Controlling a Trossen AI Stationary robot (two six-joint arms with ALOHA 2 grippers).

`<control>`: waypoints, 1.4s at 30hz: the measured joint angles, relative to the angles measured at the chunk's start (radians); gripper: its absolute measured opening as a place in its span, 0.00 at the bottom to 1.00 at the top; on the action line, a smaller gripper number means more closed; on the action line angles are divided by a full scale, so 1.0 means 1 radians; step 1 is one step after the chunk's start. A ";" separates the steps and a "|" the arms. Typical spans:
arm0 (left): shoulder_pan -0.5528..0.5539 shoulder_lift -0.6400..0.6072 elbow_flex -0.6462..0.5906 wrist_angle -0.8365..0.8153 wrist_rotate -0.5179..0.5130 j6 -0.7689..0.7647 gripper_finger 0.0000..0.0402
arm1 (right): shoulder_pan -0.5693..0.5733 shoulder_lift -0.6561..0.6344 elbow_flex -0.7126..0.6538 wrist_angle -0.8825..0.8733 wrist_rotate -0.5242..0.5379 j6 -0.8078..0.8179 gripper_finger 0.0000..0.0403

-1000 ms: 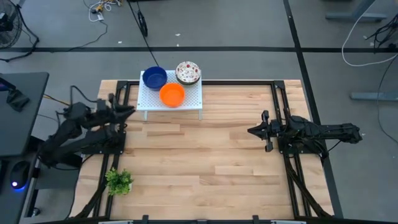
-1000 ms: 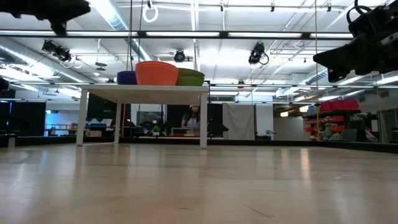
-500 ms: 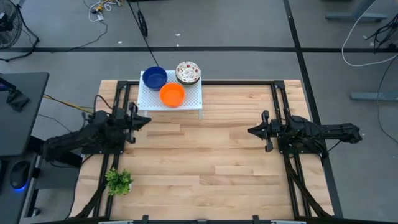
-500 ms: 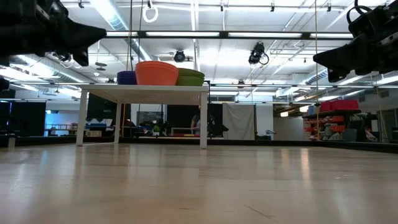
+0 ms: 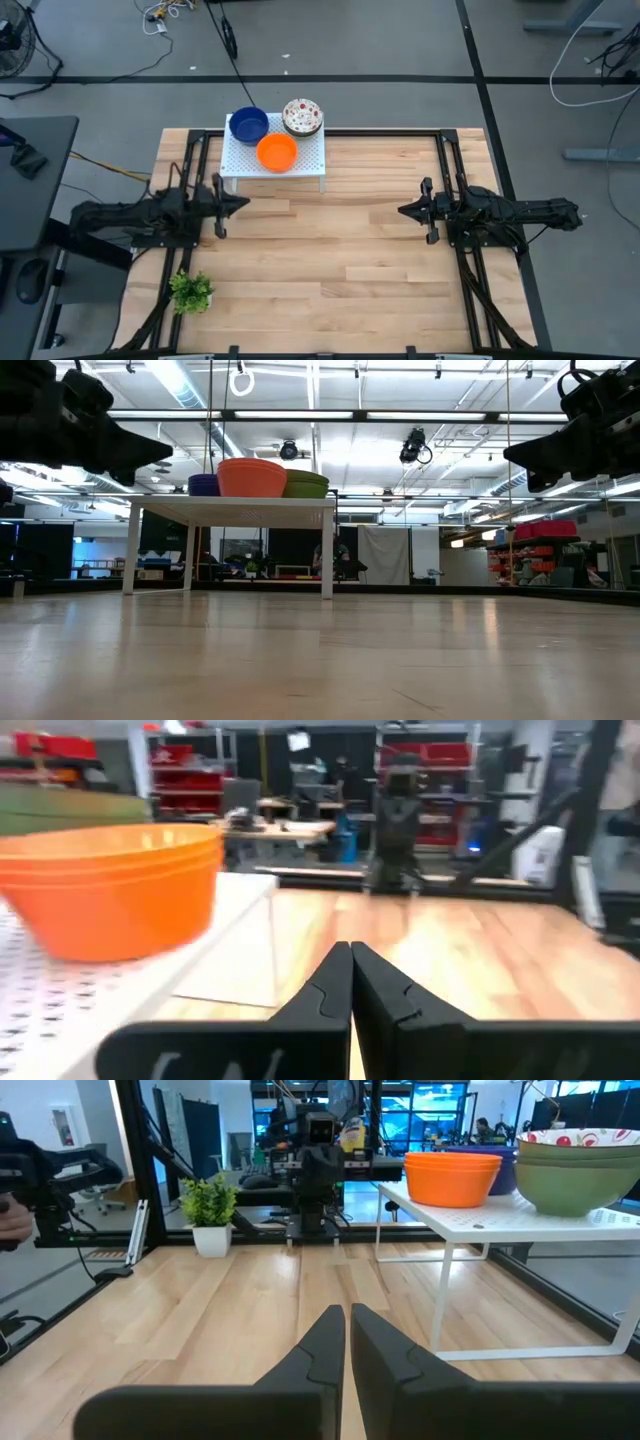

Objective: Pick & Place Mini bowls
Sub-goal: Return to Home Position

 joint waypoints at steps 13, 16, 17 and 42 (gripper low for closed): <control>-0.037 0.013 0.000 -0.022 0.124 -0.004 0.04 | 0.000 0.000 0.000 0.000 0.000 0.000 0.07; -0.037 0.013 -0.001 -0.019 0.124 -0.004 0.04 | 0.000 0.000 0.000 0.000 0.000 0.000 0.07; -0.037 0.013 -0.001 -0.019 0.124 -0.003 0.04 | 0.000 0.000 0.000 0.000 0.000 0.000 0.07; -0.036 0.013 -0.001 -0.010 0.125 -0.004 0.04 | 0.103 -0.047 0.001 -0.003 -0.011 -0.050 0.07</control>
